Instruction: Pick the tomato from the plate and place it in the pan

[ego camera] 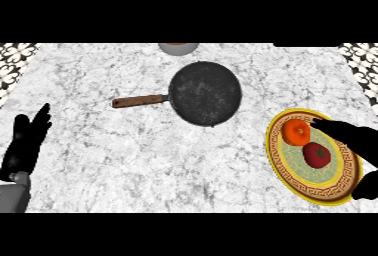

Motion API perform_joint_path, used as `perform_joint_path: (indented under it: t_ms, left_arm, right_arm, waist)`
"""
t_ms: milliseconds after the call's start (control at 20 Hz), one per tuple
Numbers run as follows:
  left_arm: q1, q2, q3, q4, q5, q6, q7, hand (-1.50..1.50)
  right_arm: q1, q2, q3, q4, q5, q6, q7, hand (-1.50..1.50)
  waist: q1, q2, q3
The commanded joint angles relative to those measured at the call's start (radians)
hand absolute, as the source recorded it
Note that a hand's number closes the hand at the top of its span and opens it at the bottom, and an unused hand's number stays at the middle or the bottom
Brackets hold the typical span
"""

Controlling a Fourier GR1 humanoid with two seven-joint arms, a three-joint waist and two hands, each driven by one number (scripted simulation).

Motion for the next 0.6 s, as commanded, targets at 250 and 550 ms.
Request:
perform_joint_path:
  t_ms: [250,550]
  left_arm:
    - [-0.037,-0.039,0.023,-0.016,-0.054,-0.015,0.048,0.0]
    - [-0.021,-0.088,0.018,-0.015,-0.086,-0.02,0.019,0.0]
  right_arm:
    - [-0.032,0.052,-0.062,0.091,0.106,0.017,-0.106,-1.5]
    - [-0.066,0.147,-0.044,0.164,0.203,-0.03,-0.099,-1.5]
  waist:
    - [-0.001,0.0,0.0]
    - [0.002,0.001,0.0]
